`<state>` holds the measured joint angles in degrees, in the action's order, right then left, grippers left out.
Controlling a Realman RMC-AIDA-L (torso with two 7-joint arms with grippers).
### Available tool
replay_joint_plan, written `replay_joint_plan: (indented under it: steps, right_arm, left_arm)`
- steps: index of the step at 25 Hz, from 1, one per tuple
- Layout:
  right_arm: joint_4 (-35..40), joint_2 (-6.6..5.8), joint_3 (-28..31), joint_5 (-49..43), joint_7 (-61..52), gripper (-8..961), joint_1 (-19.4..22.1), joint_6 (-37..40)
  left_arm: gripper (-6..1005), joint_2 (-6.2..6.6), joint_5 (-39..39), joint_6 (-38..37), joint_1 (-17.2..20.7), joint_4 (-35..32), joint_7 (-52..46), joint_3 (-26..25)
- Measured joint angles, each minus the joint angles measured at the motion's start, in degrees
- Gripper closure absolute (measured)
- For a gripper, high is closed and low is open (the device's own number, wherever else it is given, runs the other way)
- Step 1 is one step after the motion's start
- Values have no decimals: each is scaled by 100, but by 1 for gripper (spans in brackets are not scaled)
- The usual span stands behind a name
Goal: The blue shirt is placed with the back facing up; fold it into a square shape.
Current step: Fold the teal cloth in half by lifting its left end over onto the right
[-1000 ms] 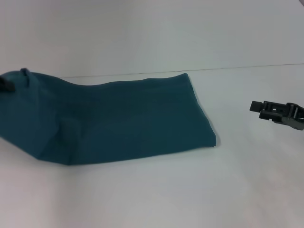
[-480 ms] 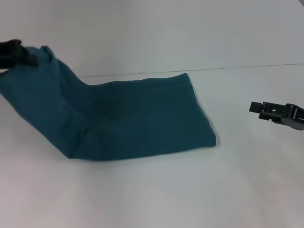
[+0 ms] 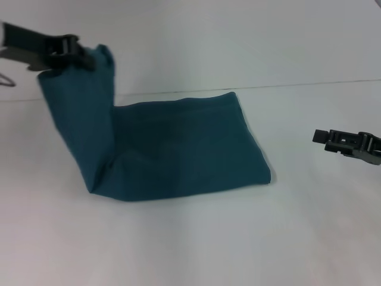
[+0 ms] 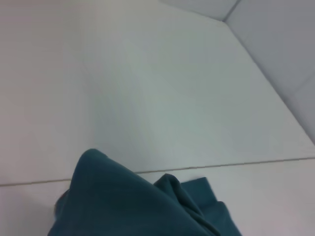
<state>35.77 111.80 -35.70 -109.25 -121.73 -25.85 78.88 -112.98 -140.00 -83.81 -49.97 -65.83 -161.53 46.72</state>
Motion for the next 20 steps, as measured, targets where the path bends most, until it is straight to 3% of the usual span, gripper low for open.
replay_joint_plan:
  steps: [4,10,12,13,20]
  right_arm:
    - [0,8,-7,0,0,249,-15,-3]
    - [-8,9,-26,1,1,249,-39,-16]
    - [-16,9,-32,1,0,249,-40,-22]
    - [-20,9,-34,0,0,249,-39,-26]
    - [-92,3,-38,0,0,248,-35,-45]
  left_arm:
    - [959,-161,-312,76,-336,54,-13,123]
    - [959,-514,-1003,307,-957,251,-23,350]
    - [959,-557,-1063,345,-1030,285,-25,387]
    - [959,-696,-1260,502,-1219,409,-29,490]
    - [959,-1030,-1645,948,-1643,796,-43,745]
